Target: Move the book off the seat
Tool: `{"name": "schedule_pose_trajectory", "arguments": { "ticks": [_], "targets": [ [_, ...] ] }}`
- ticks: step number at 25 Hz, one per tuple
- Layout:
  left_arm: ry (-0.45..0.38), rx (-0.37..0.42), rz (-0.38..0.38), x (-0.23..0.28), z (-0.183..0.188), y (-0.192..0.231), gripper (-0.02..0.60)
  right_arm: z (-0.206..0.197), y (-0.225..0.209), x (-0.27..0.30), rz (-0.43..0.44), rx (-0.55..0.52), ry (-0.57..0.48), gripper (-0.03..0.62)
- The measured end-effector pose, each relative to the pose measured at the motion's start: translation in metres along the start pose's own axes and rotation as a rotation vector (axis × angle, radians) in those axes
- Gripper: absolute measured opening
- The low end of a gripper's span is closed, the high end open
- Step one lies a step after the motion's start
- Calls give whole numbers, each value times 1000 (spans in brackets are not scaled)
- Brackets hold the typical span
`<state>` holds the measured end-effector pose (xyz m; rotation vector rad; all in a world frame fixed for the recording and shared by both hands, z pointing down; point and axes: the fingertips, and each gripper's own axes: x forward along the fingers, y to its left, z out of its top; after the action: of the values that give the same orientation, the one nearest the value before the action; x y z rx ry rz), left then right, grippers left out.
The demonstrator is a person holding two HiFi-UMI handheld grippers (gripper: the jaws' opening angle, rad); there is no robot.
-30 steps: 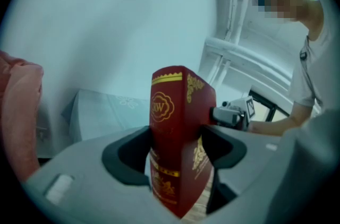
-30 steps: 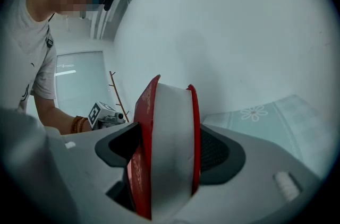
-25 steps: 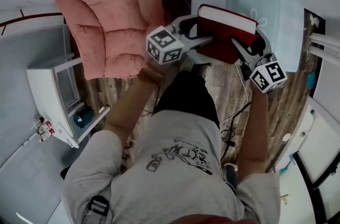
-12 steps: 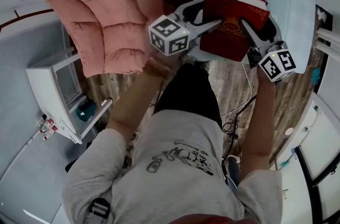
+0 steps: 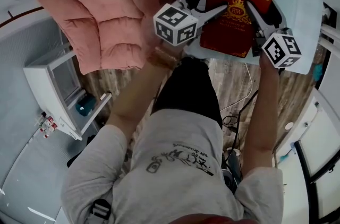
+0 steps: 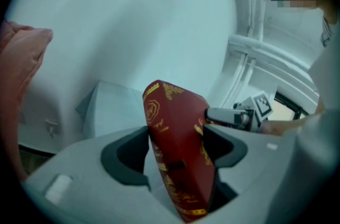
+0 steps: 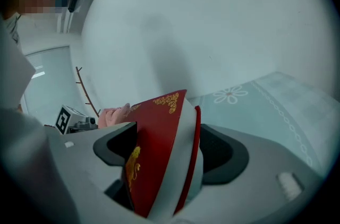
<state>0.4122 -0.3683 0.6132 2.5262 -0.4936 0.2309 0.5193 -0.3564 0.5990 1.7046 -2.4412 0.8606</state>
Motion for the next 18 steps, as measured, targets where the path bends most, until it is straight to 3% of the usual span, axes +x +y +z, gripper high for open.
{"name": "schedule_pose_trajectory", "arguments": {
  "ticks": [3, 18],
  "targets": [
    [31, 37, 18, 2, -11, 4, 314, -15, -6, 4, -35, -37, 43, 348],
    [98, 143, 80, 19, -34, 11, 308, -50, -25, 9, -107, -98, 181, 359]
  ]
}}
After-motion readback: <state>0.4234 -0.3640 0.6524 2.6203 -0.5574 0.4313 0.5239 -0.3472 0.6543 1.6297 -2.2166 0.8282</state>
